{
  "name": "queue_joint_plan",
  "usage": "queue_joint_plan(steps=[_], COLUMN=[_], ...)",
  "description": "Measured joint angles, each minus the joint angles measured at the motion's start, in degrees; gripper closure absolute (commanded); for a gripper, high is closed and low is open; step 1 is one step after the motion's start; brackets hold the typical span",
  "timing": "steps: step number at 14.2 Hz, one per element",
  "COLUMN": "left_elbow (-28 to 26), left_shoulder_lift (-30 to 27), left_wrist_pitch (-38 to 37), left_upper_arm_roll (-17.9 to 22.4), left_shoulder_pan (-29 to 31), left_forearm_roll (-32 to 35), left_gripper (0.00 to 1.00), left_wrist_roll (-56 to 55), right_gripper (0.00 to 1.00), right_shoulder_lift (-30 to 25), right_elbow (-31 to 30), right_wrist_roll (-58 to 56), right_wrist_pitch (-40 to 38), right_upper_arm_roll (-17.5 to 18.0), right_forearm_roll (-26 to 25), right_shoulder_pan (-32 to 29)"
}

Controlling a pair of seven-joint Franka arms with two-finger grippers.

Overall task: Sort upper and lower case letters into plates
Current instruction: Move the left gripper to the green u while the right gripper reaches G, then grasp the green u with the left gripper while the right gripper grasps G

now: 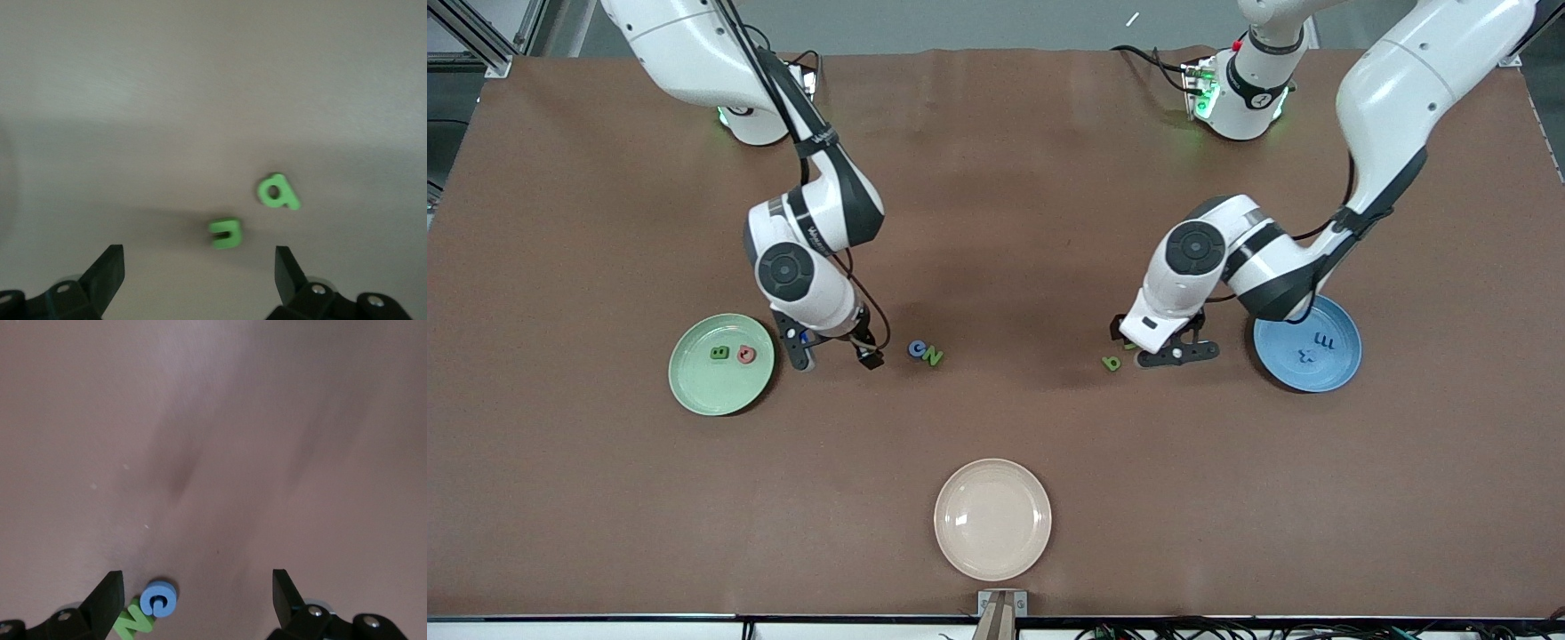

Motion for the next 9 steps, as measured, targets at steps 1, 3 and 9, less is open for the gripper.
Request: queue_joint_plan(steps=[1, 3, 9], left_elbow=[0.02, 0.01, -0.10], left_shoulder_lift=[0.54, 1.59, 2.80], left_wrist_pitch=[1.64, 3.17, 4.14], left_upper_arm_roll=[1.59, 2.94, 3.62], left_shoulder_pan=[-1.63, -2.84, -2.39], left_forearm_roll=[0.00, 0.00, 0.00], left_gripper=[0.01, 0.02, 0.18], left_wrist_roll=[-0.65, -0.90, -0.90], right_gripper=[0.03, 0.03, 0.19], right_shoulder_lift=[0.79, 2.33, 6.82], right_elbow=[-0.05, -0.07, 1.02], right_wrist_roll=[1.57, 3.61, 11.26], right_wrist_pitch=[1.27, 3.70, 7.29], right_upper_arm_roll=[-0.04, -0.09, -0.14], right_forearm_roll=[-0.01, -0.13, -5.46], right_shoulder_pan=[0.72, 1.38, 3.04])
